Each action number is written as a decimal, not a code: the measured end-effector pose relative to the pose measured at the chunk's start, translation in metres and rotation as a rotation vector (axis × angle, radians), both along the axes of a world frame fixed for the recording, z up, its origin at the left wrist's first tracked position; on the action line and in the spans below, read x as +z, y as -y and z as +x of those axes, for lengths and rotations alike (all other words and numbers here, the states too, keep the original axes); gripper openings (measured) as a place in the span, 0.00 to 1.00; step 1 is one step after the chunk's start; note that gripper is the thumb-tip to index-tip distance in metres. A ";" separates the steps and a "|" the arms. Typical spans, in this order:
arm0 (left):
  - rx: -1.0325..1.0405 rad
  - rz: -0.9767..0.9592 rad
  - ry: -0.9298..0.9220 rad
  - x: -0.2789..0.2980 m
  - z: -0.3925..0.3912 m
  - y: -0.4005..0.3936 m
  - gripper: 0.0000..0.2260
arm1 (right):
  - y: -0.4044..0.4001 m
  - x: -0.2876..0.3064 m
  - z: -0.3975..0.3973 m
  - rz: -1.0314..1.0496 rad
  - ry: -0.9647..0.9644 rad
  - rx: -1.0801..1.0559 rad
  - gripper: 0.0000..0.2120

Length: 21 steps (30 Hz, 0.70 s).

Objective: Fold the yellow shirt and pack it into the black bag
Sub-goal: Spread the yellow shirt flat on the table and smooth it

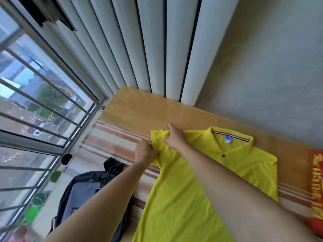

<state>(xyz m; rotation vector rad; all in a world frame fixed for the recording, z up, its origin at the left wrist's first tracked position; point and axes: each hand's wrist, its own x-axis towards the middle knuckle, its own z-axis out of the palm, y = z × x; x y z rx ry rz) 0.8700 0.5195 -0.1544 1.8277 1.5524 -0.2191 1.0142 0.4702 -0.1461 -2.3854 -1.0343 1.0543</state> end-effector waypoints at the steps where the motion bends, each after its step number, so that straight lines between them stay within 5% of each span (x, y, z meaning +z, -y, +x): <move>1: -0.012 -0.019 0.014 0.003 0.001 0.001 0.09 | 0.000 0.001 0.000 0.010 0.000 -0.023 0.20; 4: -0.053 0.043 0.118 0.011 0.001 0.007 0.11 | 0.002 0.005 0.001 0.095 -0.019 -0.142 0.06; 7: -0.169 0.272 0.282 0.020 -0.004 0.022 0.09 | 0.011 0.022 0.008 0.213 -0.060 -0.319 0.19; 10: -0.691 0.355 0.456 0.026 -0.005 0.052 0.10 | 0.028 0.032 0.026 0.177 -0.010 -0.356 0.25; 13: -1.156 0.378 0.465 0.016 0.001 0.070 0.12 | 0.059 0.026 0.049 0.003 0.097 -0.194 0.09; 14: -1.143 0.396 0.457 0.014 0.008 0.070 0.10 | 0.070 0.023 0.055 -0.029 0.094 -0.132 0.06; 18: -0.637 0.435 0.342 0.019 0.049 0.059 0.14 | 0.096 0.015 0.054 0.006 0.107 -0.128 0.23; 21: -0.700 0.397 0.255 0.020 0.081 0.042 0.27 | 0.104 0.010 0.047 -0.081 0.171 -0.185 0.21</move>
